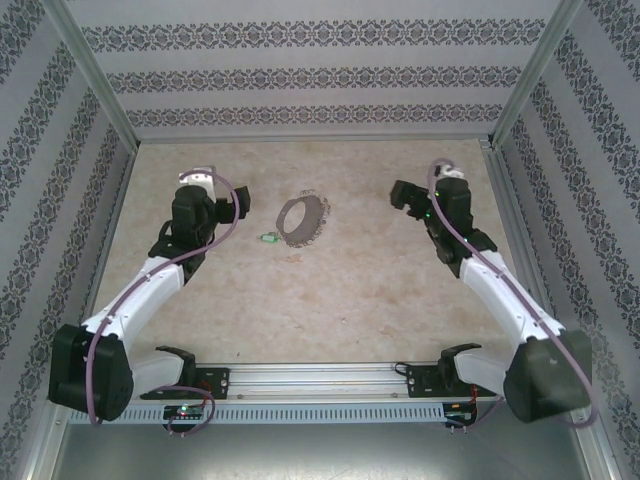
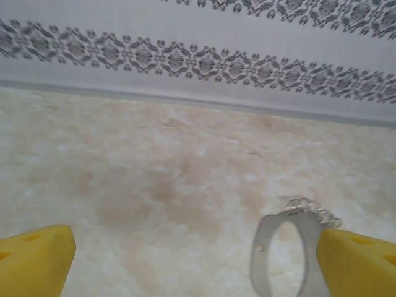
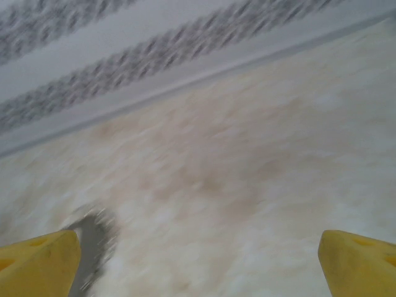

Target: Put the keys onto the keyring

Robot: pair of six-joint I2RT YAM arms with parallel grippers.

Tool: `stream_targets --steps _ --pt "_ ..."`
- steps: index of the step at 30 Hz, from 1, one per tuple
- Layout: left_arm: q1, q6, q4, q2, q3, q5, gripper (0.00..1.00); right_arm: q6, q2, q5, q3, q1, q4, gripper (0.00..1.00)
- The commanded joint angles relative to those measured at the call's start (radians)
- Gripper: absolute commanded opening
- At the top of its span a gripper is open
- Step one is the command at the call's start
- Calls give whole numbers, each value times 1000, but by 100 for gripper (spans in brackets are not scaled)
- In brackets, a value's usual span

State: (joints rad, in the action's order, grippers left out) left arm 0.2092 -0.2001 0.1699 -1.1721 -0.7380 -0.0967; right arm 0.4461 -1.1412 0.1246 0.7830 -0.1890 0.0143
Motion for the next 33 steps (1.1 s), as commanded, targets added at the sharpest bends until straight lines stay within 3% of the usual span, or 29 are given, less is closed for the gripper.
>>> stream_targets --steps 1,4,7,15,20,23,24,25,27,28,30,33 --pt "-4 171 115 40 90 -113 100 -85 35 265 -123 26 183 98" --pt "-12 266 162 29 168 -162 100 -158 28 254 -169 71 200 98" --pt "-32 271 257 -10 244 -181 100 -213 -13 271 -194 88 207 98" --pt "-61 297 567 -181 351 -115 100 -318 -174 287 -360 123 558 98" --pt "-110 282 751 -279 421 7 100 -336 -251 114 -448 175 861 98" --pt "-136 267 713 -300 392 53 100 -374 -334 -11 -506 185 999 98" --pt "-149 262 701 -310 381 77 100 -376 -397 -37 -519 187 1119 98" --pt "-163 254 683 -321 367 101 100 -378 -414 -77 -505 190 1138 98" --pt "-177 250 693 -371 350 131 100 -398 -357 -146 -419 200 901 98" --pt "-188 232 724 -395 347 124 100 -397 -370 -168 -394 208 872 98" --pt "-214 204 643 -387 318 144 100 -391 -387 -168 -407 209 930 98" --pt "-223 199 656 -394 318 160 100 -401 -374 -162 -395 204 878 98"
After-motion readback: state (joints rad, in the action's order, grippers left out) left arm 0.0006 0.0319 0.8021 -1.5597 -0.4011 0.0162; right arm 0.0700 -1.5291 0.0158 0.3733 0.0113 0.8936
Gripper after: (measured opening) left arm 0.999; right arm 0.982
